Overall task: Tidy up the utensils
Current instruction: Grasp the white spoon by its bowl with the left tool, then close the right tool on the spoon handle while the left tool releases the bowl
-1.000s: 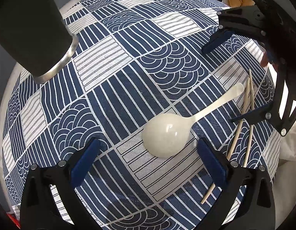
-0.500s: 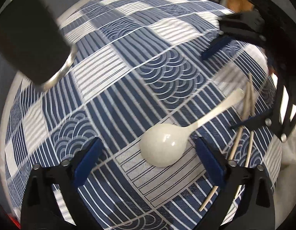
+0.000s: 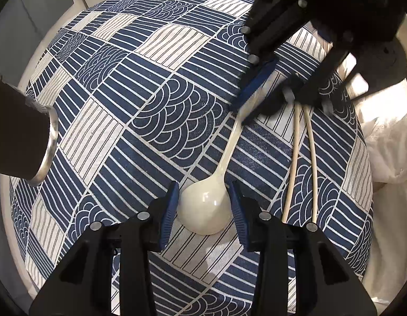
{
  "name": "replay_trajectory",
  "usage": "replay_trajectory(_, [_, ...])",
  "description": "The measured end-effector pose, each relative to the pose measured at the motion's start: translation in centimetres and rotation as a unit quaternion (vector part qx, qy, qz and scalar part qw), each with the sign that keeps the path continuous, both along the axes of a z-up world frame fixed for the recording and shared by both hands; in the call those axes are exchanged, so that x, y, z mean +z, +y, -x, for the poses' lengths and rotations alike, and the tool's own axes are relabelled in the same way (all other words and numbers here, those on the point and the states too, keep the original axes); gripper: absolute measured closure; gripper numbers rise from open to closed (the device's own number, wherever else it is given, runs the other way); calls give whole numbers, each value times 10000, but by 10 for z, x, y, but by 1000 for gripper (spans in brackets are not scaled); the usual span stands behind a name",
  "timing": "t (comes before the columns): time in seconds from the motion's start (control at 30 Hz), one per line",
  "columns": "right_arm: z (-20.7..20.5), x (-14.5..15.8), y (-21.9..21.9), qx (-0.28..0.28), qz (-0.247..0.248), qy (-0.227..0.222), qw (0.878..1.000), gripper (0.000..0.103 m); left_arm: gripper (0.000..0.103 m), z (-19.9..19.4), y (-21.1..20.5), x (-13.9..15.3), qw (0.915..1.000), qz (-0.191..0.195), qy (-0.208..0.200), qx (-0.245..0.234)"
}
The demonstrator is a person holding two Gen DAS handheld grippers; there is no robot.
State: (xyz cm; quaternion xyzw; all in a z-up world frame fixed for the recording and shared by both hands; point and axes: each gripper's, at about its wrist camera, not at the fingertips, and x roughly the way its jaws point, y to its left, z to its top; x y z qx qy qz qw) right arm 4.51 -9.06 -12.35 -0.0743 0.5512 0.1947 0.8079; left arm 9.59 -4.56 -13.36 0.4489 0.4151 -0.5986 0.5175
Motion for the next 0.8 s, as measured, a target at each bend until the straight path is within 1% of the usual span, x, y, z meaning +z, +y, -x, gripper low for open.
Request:
replay_trajectory(0.07, [-4, 6, -1, -17, -79, -8, 10000, 103, 63, -1, 2, 4, 10000, 4, 81, 30])
replay_trajectory(0.13, [-7, 6, 1, 51, 89, -52, 9999, 103, 63, -1, 2, 8, 9999, 17, 143, 53])
replay_trajectory(0.17, [-8, 5, 1, 48, 62, -23, 10000, 102, 63, -1, 1, 10, 9999, 20, 103, 78])
replay_trajectory(0.23, [-7, 8, -3, 11, -89, -124, 9999, 99, 63, -2, 7, 15, 9999, 1, 68, 129])
replay_trajectory(0.33, [-3, 15, -6, 44, -346, -183, 9992, 98, 63, -6, 10, 20, 9998, -4, 73, 197])
replay_trajectory(0.37, [-1, 16, -5, 91, -371, -176, 9991, 94, 63, -7, 11, 21, 9998, -35, 56, 207])
replay_trajectory(0.4, [0, 16, -3, 164, -360, -169, 9991, 87, 63, -7, 14, 22, 9998, -49, 25, 211])
replay_trajectory(0.43, [1, 16, -1, 202, -334, -189, 9991, 62, 63, -8, 15, 23, 9997, -79, 0, 212])
replay_trajectory(0.47, [3, 16, 1, 273, -361, -236, 9987, 48, 63, -8, 16, 25, 9997, -105, -9, 214])
replay_trajectory(0.53, [5, 16, 4, 344, -396, -331, 9981, 49, 63, -9, 16, 28, 9997, -111, -32, 222])
replay_trajectory(0.67, [1, 7, 11, 324, -376, -429, 9978, 50, 63, -6, 25, 39, 9995, -105, 63, 289])
replay_trajectory(0.7, [0, 4, 13, 324, -333, -441, 9979, 55, 63, -5, 25, 40, 9995, -111, 51, 282])
replay_trajectory(0.73, [-2, 0, 16, 360, -302, -391, 9981, 80, 63, -3, 27, 42, 9995, -114, 35, 279])
replay_trajectory(0.77, [-3, -3, 19, 417, -295, -325, 9982, 84, 63, -4, 27, 43, 9995, -124, -8, 291])
replay_trajectory(0.8, [-3, -3, 22, 479, -255, -363, 9979, 84, 63, -3, 27, 43, 9994, -174, -13, 287])
